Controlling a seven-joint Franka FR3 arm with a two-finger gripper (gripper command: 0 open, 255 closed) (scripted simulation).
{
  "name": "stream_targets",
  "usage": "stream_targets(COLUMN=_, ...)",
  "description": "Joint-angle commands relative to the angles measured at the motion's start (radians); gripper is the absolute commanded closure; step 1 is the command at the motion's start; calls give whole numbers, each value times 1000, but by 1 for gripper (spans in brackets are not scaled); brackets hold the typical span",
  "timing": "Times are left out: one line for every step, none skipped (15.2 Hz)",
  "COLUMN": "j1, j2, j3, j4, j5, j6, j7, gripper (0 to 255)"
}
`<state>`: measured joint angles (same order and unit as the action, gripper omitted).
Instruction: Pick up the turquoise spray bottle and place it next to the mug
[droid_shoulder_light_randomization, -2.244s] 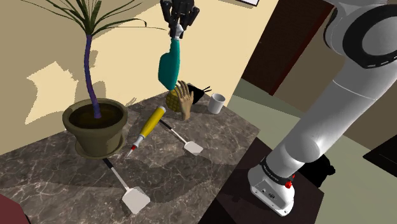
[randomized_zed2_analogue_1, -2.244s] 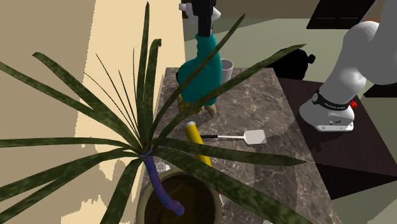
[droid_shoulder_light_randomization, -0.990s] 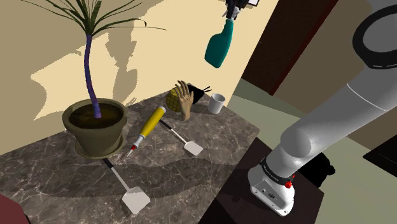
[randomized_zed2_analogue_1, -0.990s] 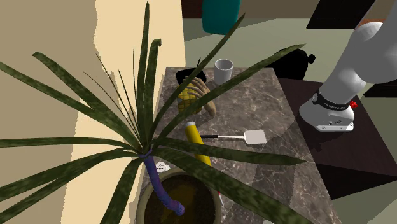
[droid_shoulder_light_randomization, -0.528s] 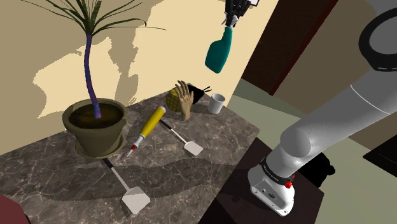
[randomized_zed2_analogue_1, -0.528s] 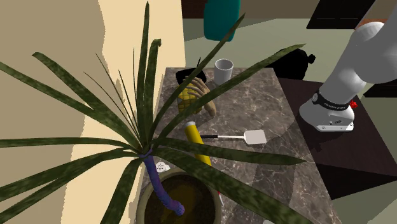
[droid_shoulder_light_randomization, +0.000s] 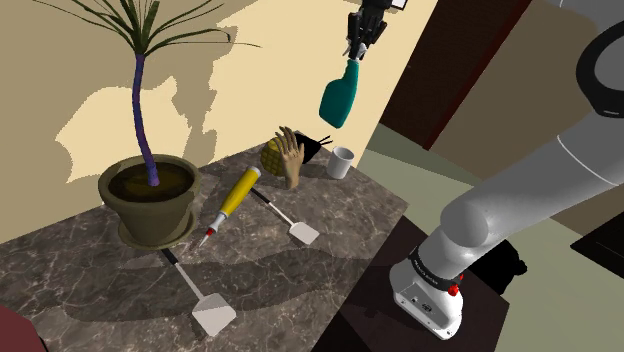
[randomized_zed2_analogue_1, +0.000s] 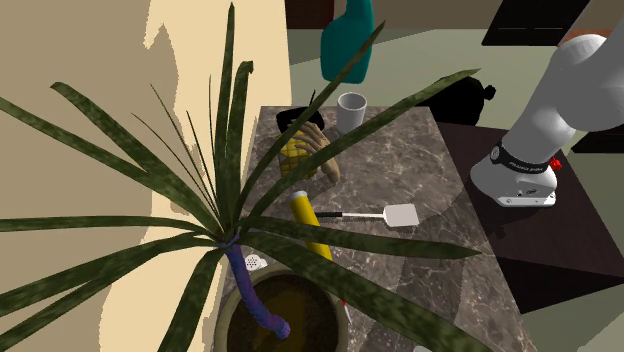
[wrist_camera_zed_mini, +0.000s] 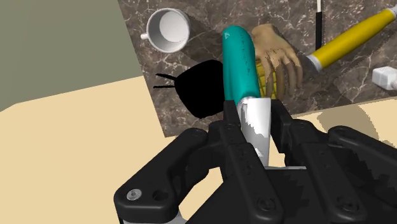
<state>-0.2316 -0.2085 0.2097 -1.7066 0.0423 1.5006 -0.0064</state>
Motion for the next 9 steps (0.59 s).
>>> stream_targets(j1=1, j2=-9, j3=0, j4=-34, j5=2, j6=26, j7=0, gripper=255)
stream_targets(j1=1, j2=-13, j3=0, j4=-52, j5=3, j6=40, j7=-1, gripper=255)
stream_targets(j1=1, j2=-17, j3=0, j4=-70, j5=3, j6=54, j7=-2, gripper=255)
stream_targets(j1=1, j2=-21, j3=0, j4=-88, j5=4, j6=68, j7=-2, gripper=255)
stream_targets(j1=2, j2=-25, j3=0, j4=-105, j5=5, j6=81, j7=-3, gripper=255)
stream_targets(j1=2, j2=-28, j3=0, j4=-122, j5=6, j6=95, j7=-4, gripper=255)
stream_targets(j1=2, j2=-31, j3=0, j4=-138, j5=6, j6=109, j7=-4, gripper=255)
stream_targets(j1=2, j2=-34, j3=0, j4=-155, j5=7, j6=123, j7=-5, gripper=255)
stream_targets(j1=2, j2=-36, j3=0, j4=-171, j5=7, j6=136, j7=-5, gripper=255)
